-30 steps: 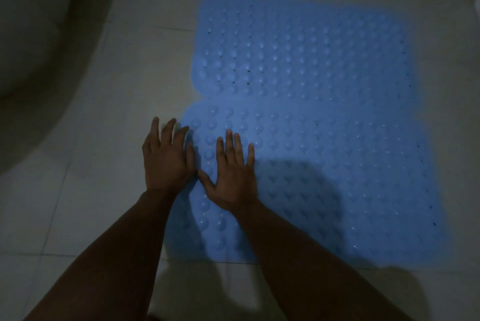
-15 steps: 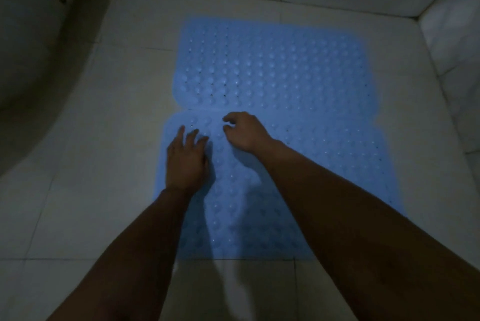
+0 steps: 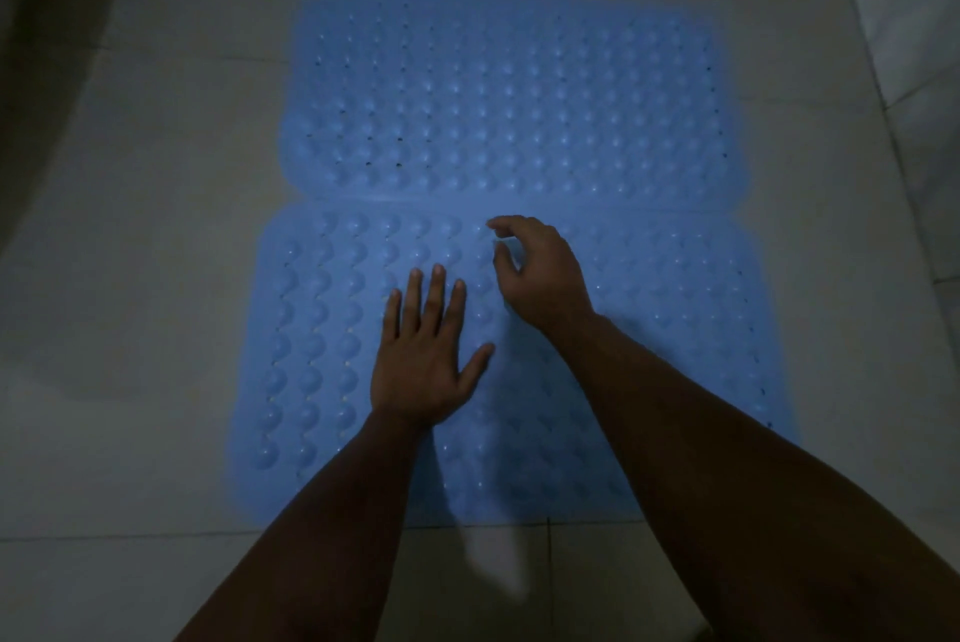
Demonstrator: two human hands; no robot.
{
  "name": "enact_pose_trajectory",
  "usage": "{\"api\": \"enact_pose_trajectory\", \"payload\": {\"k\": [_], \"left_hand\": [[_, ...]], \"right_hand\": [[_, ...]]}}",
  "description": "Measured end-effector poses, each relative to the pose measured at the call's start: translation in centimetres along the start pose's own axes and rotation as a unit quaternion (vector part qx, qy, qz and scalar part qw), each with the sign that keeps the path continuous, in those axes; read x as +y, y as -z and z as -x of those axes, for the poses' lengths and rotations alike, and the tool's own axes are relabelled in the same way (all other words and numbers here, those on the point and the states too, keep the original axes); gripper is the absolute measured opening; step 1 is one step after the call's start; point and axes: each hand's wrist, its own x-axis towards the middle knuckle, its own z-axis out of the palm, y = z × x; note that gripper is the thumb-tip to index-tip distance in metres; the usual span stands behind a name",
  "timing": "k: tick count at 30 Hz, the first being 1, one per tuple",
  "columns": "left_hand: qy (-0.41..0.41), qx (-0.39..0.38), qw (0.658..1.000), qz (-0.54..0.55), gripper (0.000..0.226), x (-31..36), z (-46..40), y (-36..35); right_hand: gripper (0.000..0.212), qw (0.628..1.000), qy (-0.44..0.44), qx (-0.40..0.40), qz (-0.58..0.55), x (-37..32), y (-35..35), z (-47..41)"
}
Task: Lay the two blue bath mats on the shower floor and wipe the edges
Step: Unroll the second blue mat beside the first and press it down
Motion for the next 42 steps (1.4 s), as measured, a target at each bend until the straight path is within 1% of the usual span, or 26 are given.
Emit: {"api": "enact_pose_trajectory", "payload": {"k": [4, 6, 8, 10, 13, 14, 16, 18, 23, 26, 30, 34, 36, 39, 41, 42], "left_hand": [[-0.001, -0.001, 1.000, -0.013, 0.085, 0.0, -0.3, -0.1], [-0.007, 0.001, 1.000, -0.005, 0.077, 0.2, -0.5, -0.1], [0.005, -0.009, 1.000, 0.017, 0.070, 0.2, -0.6, 0.0], [0.023, -0.027, 0.999, 0.039, 0.066, 0.4, -0.7, 0.6], [0.030, -0.057, 0.996, 0.069, 0.069, 0.5, -2.3, 3.6], [0.036, -0.046, 0.995, 0.077, 0.066, 0.4, -3.0, 4.9], [0.053, 0.007, 0.996, 0.073, 0.051, -0.1, -4.3, 6.8], [0.048, 0.047, 0.996, 0.061, 0.041, -0.5, -4.9, 7.5], [0.041, 0.075, 0.996, 0.038, 0.042, -0.4, -3.9, 6.3], [0.042, 0.092, 0.994, 0.038, 0.043, -0.8, -3.4, 5.3], [0.063, 0.100, 0.992, 0.043, 0.043, -1.8, -2.6, 3.9], [0.081, 0.103, 0.991, 0.035, 0.044, -3.5, -3.2, 3.2], [0.093, 0.104, 0.989, 0.042, 0.045, -4.1, -4.0, 3.4], [0.102, 0.105, 0.988, 0.055, 0.045, -4.5, -4.6, 4.2], [0.099, 0.101, 0.988, 0.063, 0.047, -4.1, -4.7, 5.1], [0.101, 0.098, 0.988, 0.068, 0.048, -3.9, -4.7, 5.4]], "right_hand": [[0.030, 0.999, 0.009, 0.031, 0.009, 1.5, 0.3, -0.1], [0.026, 0.999, 0.010, 0.049, 0.005, 2.1, 1.0, 0.2], [0.022, 0.999, 0.006, 0.048, 0.005, 2.0, 2.1, 0.3], [0.022, 1.000, -0.003, 0.010, 0.029, 1.5, 3.4, 0.1], [0.024, 0.993, -0.034, -0.085, 0.069, -0.1, 5.2, -0.9], [0.024, 0.989, -0.047, -0.114, 0.080, -0.7, 5.5, -1.1], [0.025, 0.981, -0.059, -0.153, 0.105, -1.7, 5.4, -0.8], [0.031, 0.976, -0.051, -0.164, 0.137, -2.2, 4.3, 0.2], [0.054, 0.966, -0.028, -0.158, 0.204, -0.8, -2.1, 4.7], [0.062, 0.964, -0.005, -0.106, 0.243, 0.5, -5.2, 7.6], [0.064, 0.968, 0.016, -0.040, 0.249, 1.3, -6.2, 8.4], [0.067, 0.966, 0.023, -0.025, 0.256, 1.4, -6.7, 8.6], [0.075, 0.964, 0.019, -0.044, 0.262, 1.4, -6.7, 8.4], [0.084, 0.967, 0.013, -0.095, 0.234, 1.1, -6.3, 8.1], [0.080, 0.967, -0.027, -0.166, 0.189, 0.5, -4.8, 6.6], [0.072, 0.963, -0.059, -0.213, 0.154, 0.0, -3.6, 5.1]]}}
